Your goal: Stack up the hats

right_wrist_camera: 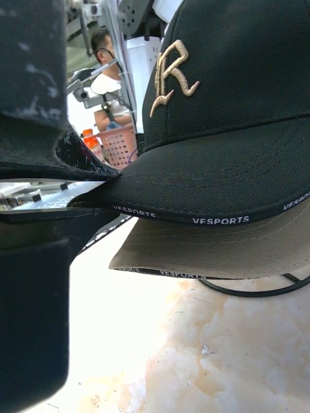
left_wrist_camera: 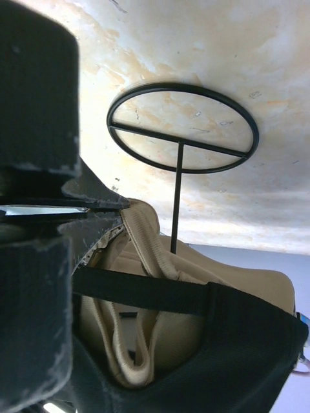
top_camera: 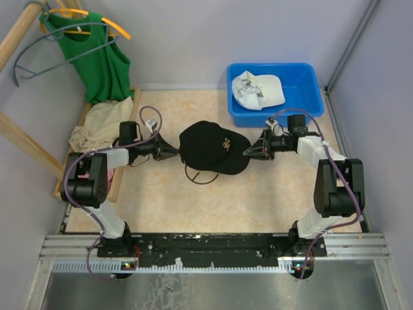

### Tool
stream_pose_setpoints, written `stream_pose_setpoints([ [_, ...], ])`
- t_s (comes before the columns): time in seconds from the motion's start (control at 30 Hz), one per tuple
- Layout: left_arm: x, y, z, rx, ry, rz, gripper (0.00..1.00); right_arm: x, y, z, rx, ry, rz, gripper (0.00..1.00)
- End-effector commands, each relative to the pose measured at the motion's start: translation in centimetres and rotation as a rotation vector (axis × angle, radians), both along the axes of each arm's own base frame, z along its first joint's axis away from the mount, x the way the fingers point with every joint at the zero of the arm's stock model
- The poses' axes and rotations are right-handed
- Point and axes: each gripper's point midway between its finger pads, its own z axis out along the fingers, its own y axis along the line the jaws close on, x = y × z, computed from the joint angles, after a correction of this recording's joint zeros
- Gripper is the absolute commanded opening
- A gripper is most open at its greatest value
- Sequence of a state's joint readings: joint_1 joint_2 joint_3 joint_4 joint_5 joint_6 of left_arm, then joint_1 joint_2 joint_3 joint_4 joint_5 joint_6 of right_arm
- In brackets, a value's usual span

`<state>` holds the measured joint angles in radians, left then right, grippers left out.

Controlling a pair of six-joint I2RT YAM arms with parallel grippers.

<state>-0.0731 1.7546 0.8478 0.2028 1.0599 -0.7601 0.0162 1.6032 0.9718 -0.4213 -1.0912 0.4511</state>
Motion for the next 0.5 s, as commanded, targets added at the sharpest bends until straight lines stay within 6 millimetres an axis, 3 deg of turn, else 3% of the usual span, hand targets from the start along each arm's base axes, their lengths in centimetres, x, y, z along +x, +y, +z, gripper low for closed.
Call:
stream_pose_setpoints([
  [0.0,0.8,1.8,1.5,-0.025,-0.025,0.097,0.08,1.9,-4.7,-6.0,-0.389,0.024,-0.156,0.04],
  [0.27,0.4,3.1,6.2,-0.098,-0.105,0.130,0.32,2.4,-4.4,-5.5,-0.362,0.026,-0.150,0.03],
  [0.47,0.0,3.0,7.5,-0.108,-0.130,0.112,0.45,2.5,-4.5,-5.3,-0.371,0.028,-0.144,0.02],
])
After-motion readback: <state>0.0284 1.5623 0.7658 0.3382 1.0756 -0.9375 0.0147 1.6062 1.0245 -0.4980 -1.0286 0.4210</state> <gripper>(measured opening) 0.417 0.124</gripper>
